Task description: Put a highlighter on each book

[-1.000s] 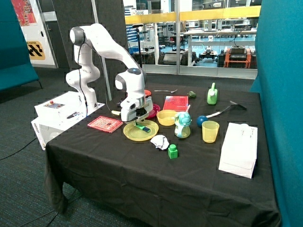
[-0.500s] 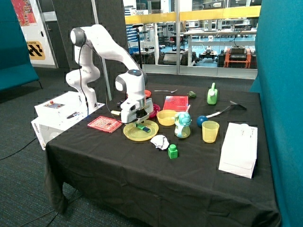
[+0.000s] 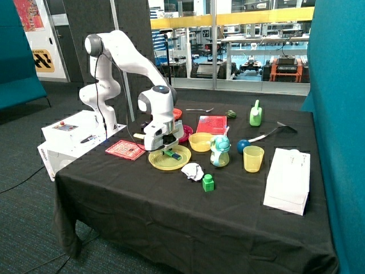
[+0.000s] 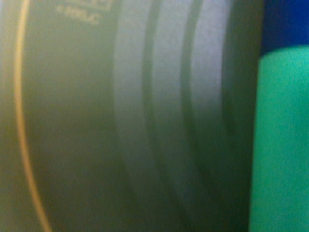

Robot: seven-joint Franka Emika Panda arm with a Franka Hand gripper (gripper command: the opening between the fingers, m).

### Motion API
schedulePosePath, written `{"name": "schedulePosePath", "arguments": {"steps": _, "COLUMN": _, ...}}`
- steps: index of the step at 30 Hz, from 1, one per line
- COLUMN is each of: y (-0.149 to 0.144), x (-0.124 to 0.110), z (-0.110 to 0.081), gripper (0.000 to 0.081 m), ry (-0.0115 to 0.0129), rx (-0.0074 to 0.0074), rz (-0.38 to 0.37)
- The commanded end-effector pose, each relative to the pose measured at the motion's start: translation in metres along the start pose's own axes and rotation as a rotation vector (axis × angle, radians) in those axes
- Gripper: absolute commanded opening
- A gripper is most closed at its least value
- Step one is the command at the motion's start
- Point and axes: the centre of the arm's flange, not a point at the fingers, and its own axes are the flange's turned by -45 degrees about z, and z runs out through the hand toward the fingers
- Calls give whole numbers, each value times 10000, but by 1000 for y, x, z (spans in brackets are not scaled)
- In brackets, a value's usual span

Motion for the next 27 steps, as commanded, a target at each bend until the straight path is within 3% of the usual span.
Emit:
{"name": "schedulePosePath", "arguments": {"steps": 1, "y": 1, "x": -2, "z": 6, "gripper": 324, "ry": -21, "rx": 52, "rz": -77}}
{"name": "schedulePosePath", "arguments": {"steps": 3, "y": 0, "x": -4, "z": 7, "gripper": 278, "ry": -21, "rx": 52, "rz": -114}}
{"name": "schedulePosePath", "arguments": {"steps": 6, "y": 0, "x": -7, "z": 8, "gripper": 74, "ry": -21, "rx": 52, "rz": -110}}
{"name": "schedulePosePath", "arguments": {"steps": 8, "y": 1, "x": -8, "z": 8, "gripper": 18, "ry": -22, "rx": 52, "rz": 31}}
{"name": "schedulePosePath", "arguments": {"steps": 27, "y": 6, "x": -11, "z": 1, "gripper": 0, "ry": -22, "rx": 52, "rz": 98}}
